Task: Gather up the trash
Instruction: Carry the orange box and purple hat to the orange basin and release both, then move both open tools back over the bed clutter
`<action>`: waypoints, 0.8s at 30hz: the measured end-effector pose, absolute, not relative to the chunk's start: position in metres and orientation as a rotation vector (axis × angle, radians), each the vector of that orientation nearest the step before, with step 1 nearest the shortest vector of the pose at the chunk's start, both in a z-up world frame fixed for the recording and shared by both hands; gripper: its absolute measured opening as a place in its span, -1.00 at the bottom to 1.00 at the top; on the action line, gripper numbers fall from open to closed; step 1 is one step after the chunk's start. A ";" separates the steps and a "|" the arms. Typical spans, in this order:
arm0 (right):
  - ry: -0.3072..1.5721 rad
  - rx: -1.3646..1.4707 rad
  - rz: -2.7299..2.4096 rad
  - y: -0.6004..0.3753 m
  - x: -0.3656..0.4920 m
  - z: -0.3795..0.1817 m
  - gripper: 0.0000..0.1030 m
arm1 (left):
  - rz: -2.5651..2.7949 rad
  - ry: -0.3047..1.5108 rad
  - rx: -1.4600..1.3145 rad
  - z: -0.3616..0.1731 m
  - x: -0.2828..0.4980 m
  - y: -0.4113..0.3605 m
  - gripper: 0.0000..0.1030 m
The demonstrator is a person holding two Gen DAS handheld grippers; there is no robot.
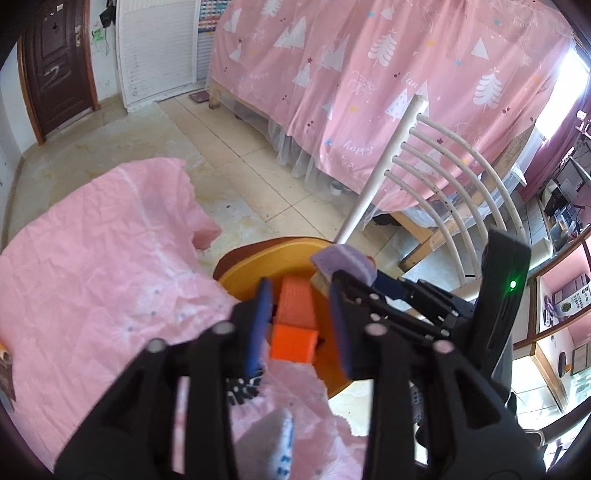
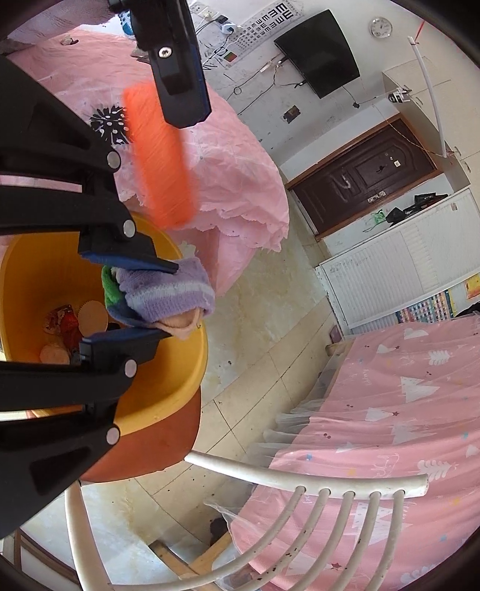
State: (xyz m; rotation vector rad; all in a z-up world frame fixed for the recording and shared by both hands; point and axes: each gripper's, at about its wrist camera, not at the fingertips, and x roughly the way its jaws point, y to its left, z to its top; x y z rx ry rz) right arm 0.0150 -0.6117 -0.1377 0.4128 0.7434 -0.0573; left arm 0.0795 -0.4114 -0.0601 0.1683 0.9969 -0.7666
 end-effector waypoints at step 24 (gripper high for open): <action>0.689 0.276 -0.028 -0.549 0.030 -0.079 -0.06 | -0.706 0.874 0.073 -0.012 0.075 -0.322 -0.03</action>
